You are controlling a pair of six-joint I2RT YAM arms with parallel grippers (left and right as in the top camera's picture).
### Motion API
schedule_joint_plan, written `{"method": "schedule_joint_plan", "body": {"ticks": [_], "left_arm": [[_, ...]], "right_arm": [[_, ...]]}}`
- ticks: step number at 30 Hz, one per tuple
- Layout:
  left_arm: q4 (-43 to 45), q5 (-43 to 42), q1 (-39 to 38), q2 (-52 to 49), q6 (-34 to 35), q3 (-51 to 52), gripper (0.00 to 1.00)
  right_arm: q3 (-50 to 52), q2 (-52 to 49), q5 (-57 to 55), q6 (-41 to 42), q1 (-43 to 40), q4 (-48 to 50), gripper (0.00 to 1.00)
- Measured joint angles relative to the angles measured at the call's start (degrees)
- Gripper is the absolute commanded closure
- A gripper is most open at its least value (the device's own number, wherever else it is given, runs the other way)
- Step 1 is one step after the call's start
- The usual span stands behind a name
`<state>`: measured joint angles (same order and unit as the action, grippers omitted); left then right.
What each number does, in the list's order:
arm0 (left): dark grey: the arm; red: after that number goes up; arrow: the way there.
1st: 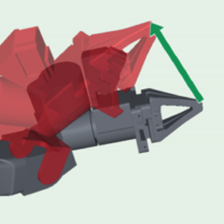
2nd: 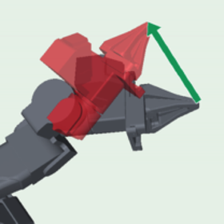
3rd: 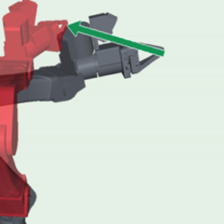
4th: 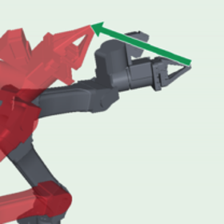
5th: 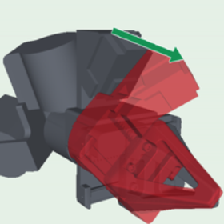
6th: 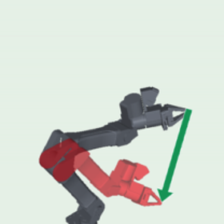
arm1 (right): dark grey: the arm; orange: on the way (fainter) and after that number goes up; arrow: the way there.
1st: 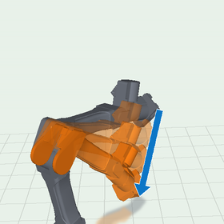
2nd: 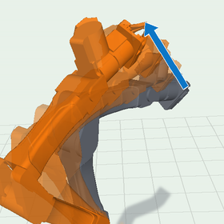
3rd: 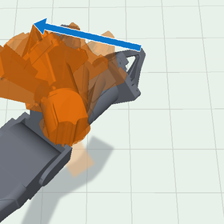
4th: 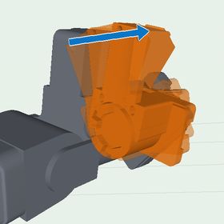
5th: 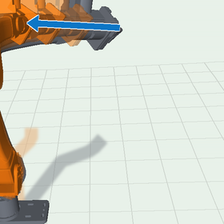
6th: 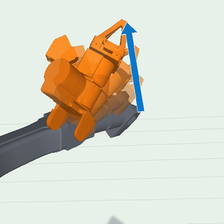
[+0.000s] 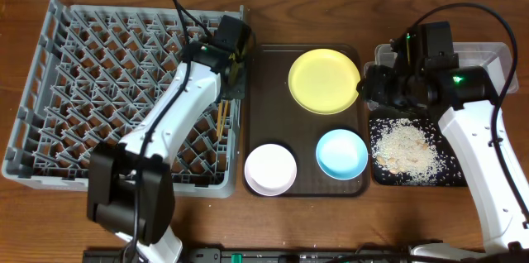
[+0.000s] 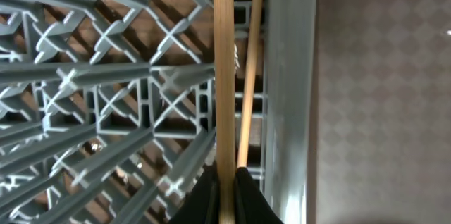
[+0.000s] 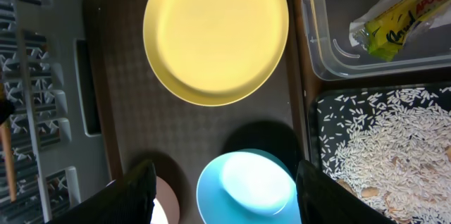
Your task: Sort waste into correct bins and load items into the dishwasher
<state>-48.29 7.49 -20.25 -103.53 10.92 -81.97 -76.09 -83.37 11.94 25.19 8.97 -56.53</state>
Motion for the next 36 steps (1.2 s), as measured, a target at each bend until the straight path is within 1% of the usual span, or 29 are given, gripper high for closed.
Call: {"method": "schedule_joint_plan", "body": {"ticks": [1,4,5,6,10,14,17,19,21,24,28,34,35,36], "left_arm": [[0.55,0.00,0.07,-0.26,0.00,0.00,0.92],[1.05,-0.02,0.09,-0.35,0.02,0.00,0.83],[1.03,-0.04,0.07,-0.35,0.07,0.00,0.83],[0.96,-0.07,0.07,-0.35,0.20,0.00,0.76],[0.57,-0.68,0.07,0.13,0.55,0.00,0.66],[-0.70,-1.14,0.07,3.41,0.74,0.00,0.60],[-2.08,-1.81,0.07,8.48,0.87,0.00,0.58],[-2.93,-3.91,0.07,12.35,0.87,0.00,0.57],[-3.69,-6.86,0.07,15.80,0.87,-0.02,0.56],[-5.73,-12.39,-0.42,19.67,0.81,-0.02,0.52],[-7.15,-17.97,-2.86,21.75,0.87,-0.02,0.48],[-5.92,-21.03,-8.24,21.35,0.90,-0.02,0.47],[-5.70,-21.22,-9.05,21.14,0.90,-0.02,0.47],[-5.66,-21.42,-9.70,20.85,0.90,-0.02,0.46]], "right_arm": [[0.00,0.00,0.00,-0.02,0.00,0.00,0.38],[0.00,0.00,0.00,-0.02,0.00,0.00,0.39],[0.00,0.00,0.00,-0.02,0.00,0.00,0.39],[0.00,0.00,0.00,-0.02,0.00,0.00,0.39],[0.00,-0.02,0.00,-0.02,0.00,-0.02,0.39],[0.00,-0.02,0.00,-0.02,0.00,-0.07,0.39],[0.00,-0.02,0.00,-0.02,0.00,-0.42,0.38],[0.00,-0.02,0.00,-0.02,0.00,-0.87,0.38],[0.00,-0.02,0.00,-0.26,0.00,-1.18,0.36],[0.00,-0.04,-0.02,-1.46,0.00,-1.40,0.36],[0.00,-0.04,-0.07,-2.78,0.00,-2.45,0.35],[0.00,-0.04,-0.11,-3.56,0.00,-2.86,0.34],[0.00,-0.04,-0.11,-3.56,0.00,-2.86,0.35],[0.00,-0.02,-0.13,-3.61,0.00,-2.89,0.39]]}}
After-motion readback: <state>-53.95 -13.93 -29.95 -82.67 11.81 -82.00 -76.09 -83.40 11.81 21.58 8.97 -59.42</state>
